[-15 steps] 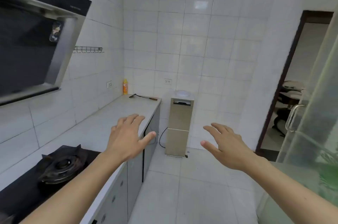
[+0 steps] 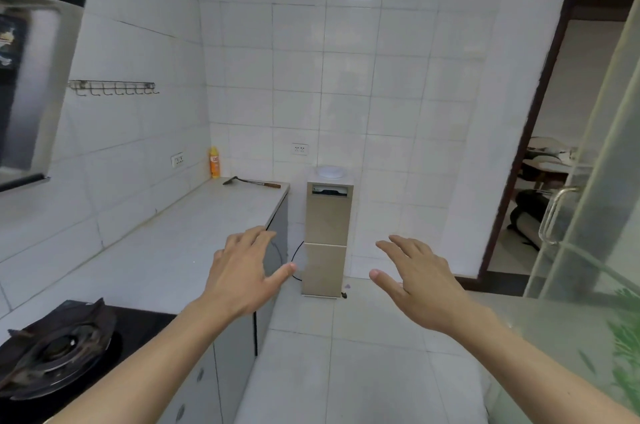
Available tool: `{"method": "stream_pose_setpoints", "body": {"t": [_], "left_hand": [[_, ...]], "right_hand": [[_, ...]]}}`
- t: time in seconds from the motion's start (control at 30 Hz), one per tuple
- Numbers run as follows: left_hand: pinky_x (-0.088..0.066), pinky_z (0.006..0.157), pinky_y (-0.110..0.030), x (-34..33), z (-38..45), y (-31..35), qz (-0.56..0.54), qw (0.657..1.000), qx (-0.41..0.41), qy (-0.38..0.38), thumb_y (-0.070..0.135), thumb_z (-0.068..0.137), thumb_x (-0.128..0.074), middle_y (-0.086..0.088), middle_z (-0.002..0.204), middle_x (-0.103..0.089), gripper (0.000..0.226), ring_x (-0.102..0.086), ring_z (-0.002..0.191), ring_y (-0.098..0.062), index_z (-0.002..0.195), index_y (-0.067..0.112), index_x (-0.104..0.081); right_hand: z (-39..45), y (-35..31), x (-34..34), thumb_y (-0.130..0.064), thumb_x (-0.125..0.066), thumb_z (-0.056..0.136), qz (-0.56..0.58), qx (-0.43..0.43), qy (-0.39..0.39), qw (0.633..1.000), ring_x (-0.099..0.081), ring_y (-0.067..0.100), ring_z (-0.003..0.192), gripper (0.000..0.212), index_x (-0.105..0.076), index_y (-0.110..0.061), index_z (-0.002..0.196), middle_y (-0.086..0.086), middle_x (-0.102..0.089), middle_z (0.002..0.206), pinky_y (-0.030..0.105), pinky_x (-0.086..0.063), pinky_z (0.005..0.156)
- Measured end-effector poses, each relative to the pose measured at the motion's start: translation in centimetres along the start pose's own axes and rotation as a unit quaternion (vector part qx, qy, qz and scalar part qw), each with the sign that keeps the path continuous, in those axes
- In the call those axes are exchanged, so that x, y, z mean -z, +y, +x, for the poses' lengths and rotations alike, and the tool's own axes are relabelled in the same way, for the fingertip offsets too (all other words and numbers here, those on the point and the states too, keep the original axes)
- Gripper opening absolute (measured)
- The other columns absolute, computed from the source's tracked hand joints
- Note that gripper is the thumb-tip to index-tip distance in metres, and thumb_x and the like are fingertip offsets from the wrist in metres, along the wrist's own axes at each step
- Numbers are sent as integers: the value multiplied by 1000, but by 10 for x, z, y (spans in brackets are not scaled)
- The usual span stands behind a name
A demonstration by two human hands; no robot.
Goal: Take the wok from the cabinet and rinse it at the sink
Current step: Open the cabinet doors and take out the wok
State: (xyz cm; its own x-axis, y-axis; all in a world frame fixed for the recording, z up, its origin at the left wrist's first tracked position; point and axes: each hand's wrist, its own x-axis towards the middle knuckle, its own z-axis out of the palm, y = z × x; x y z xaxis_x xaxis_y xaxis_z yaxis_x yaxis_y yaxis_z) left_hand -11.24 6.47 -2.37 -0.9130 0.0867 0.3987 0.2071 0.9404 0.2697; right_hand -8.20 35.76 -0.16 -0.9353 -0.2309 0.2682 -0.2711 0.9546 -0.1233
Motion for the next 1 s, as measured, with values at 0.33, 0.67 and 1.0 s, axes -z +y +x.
{"method": "stream_pose_setpoints", "body": {"t": [0.33, 0.67, 1.0], "left_hand": [[-33, 106, -46, -62, 140, 67, 39, 999, 10, 4, 70, 86, -43, 8, 153, -33, 69, -27, 138, -21, 143, 32, -37], [-36, 106, -47, -133, 251, 72, 47, 999, 0, -24, 75, 82, -37, 4, 155, -29, 74, -30, 138, -25, 141, 31, -39], [-36, 108, -44, -213, 395, 22, -29, 999, 9, -44, 74, 83, -42, 4, 156, -27, 71, -27, 139, -24, 142, 35, -38]], "right_hand": [[108, 126, -21, -80, 13, 69, 18, 6, 21, 1000, -13, 23, 144, 97, -19, -34, 148, -4, -16, 158, 46, -27, 109], [204, 201, -46, -69, -10, 86, 44, 0, 25, 999, -15, 20, 143, 73, -25, -32, 147, -3, -21, 157, 44, -27, 109], [349, 243, -86, -64, -22, 90, 13, -31, -13, 999, -12, 21, 144, 65, -24, -33, 147, -4, -19, 158, 45, -26, 111]]}}
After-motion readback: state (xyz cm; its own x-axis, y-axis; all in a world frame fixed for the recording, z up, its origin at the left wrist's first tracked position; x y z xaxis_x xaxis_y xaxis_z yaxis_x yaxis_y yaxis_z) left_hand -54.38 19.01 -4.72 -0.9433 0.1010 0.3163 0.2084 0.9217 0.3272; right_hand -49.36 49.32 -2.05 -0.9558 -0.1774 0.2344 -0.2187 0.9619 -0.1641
